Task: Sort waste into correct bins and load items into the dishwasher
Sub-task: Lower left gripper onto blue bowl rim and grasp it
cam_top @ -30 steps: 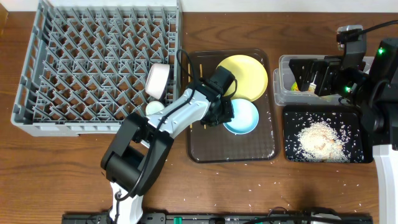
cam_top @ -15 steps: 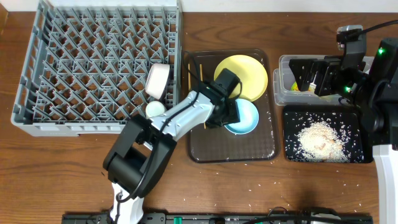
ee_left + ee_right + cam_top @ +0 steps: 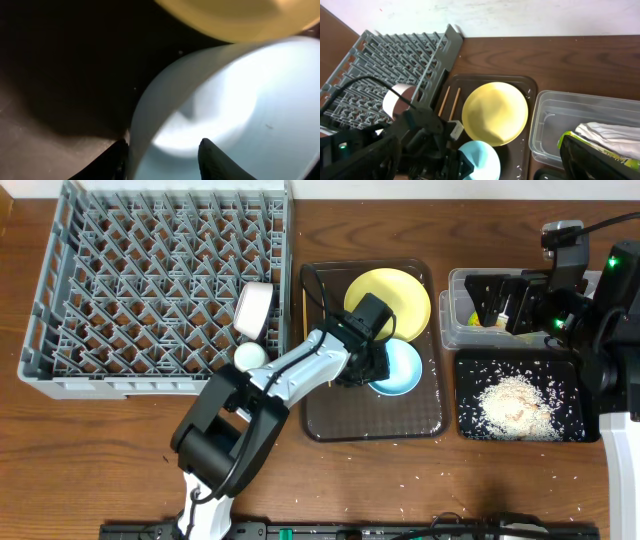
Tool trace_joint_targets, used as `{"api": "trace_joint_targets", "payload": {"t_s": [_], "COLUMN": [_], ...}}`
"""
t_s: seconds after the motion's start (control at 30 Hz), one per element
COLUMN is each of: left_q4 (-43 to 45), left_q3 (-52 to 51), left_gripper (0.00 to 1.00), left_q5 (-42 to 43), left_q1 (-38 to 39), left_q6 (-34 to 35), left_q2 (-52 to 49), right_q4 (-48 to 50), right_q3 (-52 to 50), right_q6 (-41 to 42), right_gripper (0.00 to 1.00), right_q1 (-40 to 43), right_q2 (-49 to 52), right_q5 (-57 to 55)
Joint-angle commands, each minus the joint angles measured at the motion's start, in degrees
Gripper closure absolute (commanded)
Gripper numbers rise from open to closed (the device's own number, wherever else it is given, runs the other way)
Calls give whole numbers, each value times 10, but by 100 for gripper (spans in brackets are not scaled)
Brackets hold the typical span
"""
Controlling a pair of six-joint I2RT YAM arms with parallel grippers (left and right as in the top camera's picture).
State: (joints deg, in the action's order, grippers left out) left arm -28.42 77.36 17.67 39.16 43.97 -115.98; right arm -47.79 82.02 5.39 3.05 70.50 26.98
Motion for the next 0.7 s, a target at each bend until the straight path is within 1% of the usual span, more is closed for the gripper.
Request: {"api": "trace_joint_targets", "payload": {"t_s": [0.0,0.17,0.2,0.23,0.27,0.37,0.4,0.6,0.67], "left_q4": [0,0,0,1,1,1,1,0,0], "left_q3": [-3,-3,-3,-3,-3,-3,-3,-3,-3], "left_gripper": [54,56,59,62,71,88,92,92,94], "left_q5": [-4,-3,-3,-3,-3,-3,-3,4,13], "left_q1": [-2,-2,-2,-2,-2,-2,-2,-7,-12], "left_q6": [12,12,12,12,14,16,16,15,1], "left_q2": [-19,-21,-22,-24,-25,-26,-26,-18,-7], "right_q4": [0,0,0,0,0,0,0,0,0], "right_q3": [4,4,4,4,4,4,4,4,4], "right_q6": [-7,-7,-8,-8,-7,-7,-8,-7,-8], "right_gripper": [1,1,1,1,1,1,1,1,1], "right_q1": [3,3,3,3,3,3,3,3,3], "right_q2": [0,0,0,0,0,0,0,0,0], "right_q5": [-2,-2,-2,-2,-2,-2,-2,-2,-2]}}
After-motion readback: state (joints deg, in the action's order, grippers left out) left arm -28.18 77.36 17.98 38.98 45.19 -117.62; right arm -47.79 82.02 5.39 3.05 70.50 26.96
